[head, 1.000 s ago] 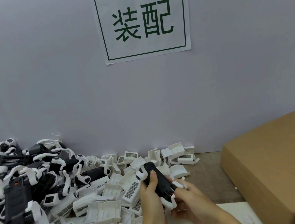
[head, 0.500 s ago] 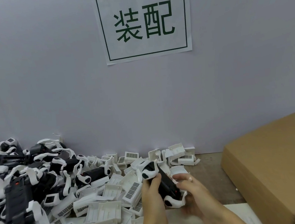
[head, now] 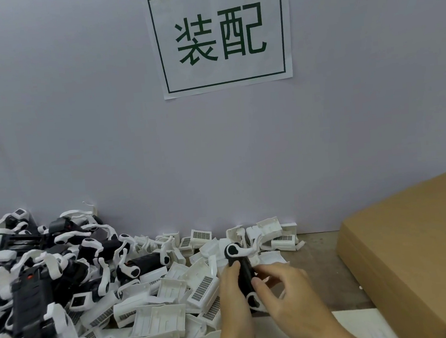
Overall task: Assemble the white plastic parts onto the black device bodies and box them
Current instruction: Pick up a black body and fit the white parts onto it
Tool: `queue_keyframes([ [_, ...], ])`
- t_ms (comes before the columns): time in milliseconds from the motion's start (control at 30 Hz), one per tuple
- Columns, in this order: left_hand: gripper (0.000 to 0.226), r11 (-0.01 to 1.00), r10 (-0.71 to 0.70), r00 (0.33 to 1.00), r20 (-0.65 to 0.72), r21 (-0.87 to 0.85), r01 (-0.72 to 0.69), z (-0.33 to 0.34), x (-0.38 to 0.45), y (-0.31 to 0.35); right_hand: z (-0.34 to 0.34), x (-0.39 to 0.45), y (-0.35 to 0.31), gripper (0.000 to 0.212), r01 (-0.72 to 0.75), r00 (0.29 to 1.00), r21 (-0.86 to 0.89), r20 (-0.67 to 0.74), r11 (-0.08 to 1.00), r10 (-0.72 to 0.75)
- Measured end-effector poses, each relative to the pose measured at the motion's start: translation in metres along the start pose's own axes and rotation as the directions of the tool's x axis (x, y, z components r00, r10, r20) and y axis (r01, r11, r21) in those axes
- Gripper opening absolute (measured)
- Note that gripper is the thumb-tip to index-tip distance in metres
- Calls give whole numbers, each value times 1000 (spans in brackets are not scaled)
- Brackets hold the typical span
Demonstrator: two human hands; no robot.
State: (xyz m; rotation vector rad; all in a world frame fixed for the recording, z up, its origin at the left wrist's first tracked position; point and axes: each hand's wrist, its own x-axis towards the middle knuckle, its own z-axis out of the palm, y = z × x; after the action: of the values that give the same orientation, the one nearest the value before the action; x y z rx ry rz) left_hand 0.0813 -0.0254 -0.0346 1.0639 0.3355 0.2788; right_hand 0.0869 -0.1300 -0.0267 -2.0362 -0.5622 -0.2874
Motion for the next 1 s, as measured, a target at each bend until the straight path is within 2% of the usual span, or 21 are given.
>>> queue_keyframes([
  [67, 44, 998, -59, 997, 55, -28, 61, 2, -3, 0, 1, 0, -1, 36, -28, 1000, -181, 5, 983, 30],
  [133, 43, 998, -69, 994, 88, -2, 69, 4, -4, -1, 1, 1, -1, 30, -81, 997, -240, -27, 967, 76],
  [233, 38, 996, -32, 992, 120, 92, 21, 9, -8, 0, -2, 4, 2, 10, -146, 987, -57, -79, 988, 141],
  [300, 30, 990, 19, 992, 127, 134, -36, 9, -7, 0, -4, 7, 5, 5, -204, 971, 142, -96, 969, 218],
  [367, 22, 980, 79, 992, 97, 174, -95, 7, -5, 0, -10, 7, 9, 11, -284, 942, 405, -51, 869, 332],
  [433, 11, 964, 130, 988, 77, 224, -144, 4, -3, 0, -17, 8, 13, 17, -353, 916, 583, 54, 732, 398],
  [500, 23, 968, 78, 989, 129, 226, -106, 3, -4, 0, -23, 7, 14, 24, -386, 910, 685, 170, 619, 379],
  [567, 41, 992, -46, 964, 261, 129, 13, 5, -10, 2, -25, 6, 13, 29, -428, 897, 735, 275, 526, 346],
  [600, 48, 994, -97, 953, 288, 68, 80, 6, -13, 3, -26, 6, 12, 31, -449, 890, 730, 312, 516, 334],
  [667, 54, 986, -137, 949, 284, -48, 157, 7, -14, 4, -23, 7, 14, 36, -461, 886, 681, 317, 569, 339],
  [733, 55, 983, -146, 957, 250, -76, 169, 7, -10, 3, -18, 8, 19, 45, -393, 917, 531, 168, 751, 361],
  [800, 48, 992, -115, 975, 188, -37, 124, 5, -6, 3, -14, 7, 23, 35, -297, 949, 245, -33, 923, 315],
  [900, 44, 998, -52, 997, 63, -14, 53, 2, -1, 5, -15, 9, 30, 27, -224, 959, -33, -185, 974, 214],
  [967, 40, 1000, -28, 999, 14, -3, 28, 0, -1, 5, -13, 12, 43, 18, -180, 978, -190, -140, 965, 155],
  [1000, 37, 1000, -21, 1000, 1, 13, 21, -1, -1, 4, -11, 14, 50, 22, -150, 988, -271, -76, 951, 134],
])
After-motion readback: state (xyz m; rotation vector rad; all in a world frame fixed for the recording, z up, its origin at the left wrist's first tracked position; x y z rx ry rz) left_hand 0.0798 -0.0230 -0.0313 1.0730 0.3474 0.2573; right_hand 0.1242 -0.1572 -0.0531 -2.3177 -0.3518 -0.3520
